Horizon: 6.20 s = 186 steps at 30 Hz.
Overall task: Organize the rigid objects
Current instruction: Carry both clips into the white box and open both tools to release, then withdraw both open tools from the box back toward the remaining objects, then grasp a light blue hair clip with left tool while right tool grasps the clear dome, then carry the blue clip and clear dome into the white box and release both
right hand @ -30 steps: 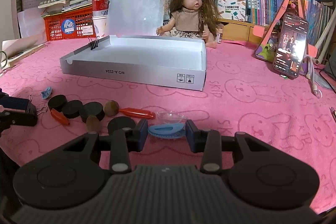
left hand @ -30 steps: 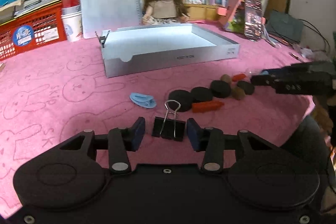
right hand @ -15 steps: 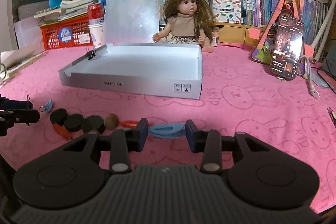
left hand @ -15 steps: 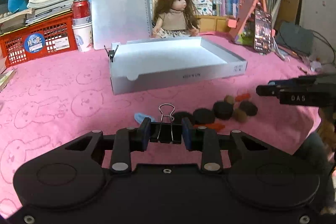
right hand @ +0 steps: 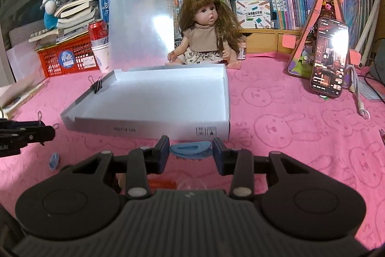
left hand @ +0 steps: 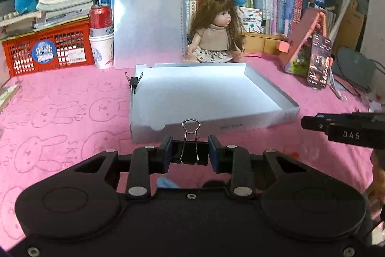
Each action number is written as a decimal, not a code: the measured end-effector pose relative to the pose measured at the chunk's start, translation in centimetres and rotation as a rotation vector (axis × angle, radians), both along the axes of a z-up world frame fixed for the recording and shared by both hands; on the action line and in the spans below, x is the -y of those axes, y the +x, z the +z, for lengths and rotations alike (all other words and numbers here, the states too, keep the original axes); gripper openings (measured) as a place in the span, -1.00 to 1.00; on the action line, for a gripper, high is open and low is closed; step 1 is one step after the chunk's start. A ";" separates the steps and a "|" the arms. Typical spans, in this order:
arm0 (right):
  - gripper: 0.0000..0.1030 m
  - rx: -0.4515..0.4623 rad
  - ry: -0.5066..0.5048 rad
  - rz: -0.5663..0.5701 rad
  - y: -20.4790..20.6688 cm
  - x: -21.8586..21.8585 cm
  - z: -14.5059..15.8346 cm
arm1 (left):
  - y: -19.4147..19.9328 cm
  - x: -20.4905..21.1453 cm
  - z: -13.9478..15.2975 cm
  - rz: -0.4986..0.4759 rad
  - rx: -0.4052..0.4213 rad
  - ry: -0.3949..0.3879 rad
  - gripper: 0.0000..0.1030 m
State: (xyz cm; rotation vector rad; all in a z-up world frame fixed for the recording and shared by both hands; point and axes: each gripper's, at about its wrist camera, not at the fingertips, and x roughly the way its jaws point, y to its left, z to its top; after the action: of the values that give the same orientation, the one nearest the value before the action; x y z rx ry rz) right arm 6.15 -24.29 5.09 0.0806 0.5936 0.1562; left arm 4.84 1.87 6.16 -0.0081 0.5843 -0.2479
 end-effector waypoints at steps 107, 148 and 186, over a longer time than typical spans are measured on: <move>0.78 -0.025 -0.029 0.080 10.7 -2.2 2.4 | 12.8 3.4 1.2 0.051 -0.056 -0.001 0.53; 0.96 0.124 -0.095 0.149 -3.3 2.4 -4.2 | -3.0 -2.8 -3.6 -0.082 0.068 0.004 0.68; -0.28 0.076 -0.144 0.160 -3.0 0.6 -4.7 | -1.6 -1.3 -5.3 -0.084 0.070 0.114 -0.69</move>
State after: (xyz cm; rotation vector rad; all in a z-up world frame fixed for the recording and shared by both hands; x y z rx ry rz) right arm 3.19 -24.89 0.40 -0.1120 0.5338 0.2702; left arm 3.22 3.19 0.88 0.1353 0.5289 -0.2946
